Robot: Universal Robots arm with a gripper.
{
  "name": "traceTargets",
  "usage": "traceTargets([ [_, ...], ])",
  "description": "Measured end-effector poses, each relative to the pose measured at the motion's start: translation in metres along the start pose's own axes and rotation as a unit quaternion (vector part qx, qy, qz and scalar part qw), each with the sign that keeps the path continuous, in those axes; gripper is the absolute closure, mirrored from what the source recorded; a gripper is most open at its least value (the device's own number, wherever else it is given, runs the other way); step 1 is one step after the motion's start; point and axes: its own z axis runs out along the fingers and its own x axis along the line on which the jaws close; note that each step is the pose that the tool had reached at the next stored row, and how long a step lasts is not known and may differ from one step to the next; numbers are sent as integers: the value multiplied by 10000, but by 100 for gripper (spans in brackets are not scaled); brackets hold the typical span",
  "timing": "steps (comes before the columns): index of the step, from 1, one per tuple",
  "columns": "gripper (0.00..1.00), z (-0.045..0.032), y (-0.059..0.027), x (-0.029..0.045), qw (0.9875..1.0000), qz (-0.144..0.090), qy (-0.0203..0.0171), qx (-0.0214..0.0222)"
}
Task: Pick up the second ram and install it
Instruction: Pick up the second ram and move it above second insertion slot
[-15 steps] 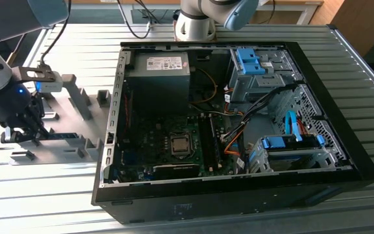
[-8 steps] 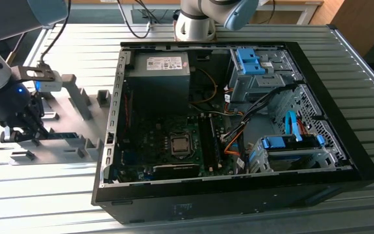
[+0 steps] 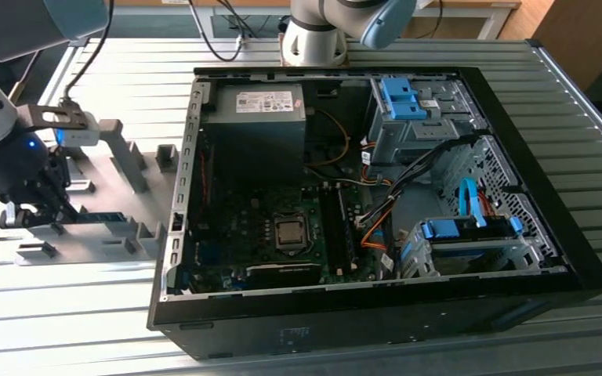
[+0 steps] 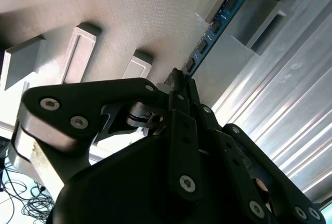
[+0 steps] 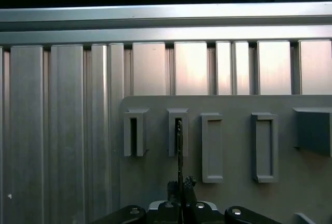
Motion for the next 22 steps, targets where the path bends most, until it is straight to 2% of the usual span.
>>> traceTargets([
  [22, 86, -61, 0, 0, 10000, 0, 0, 0],
])
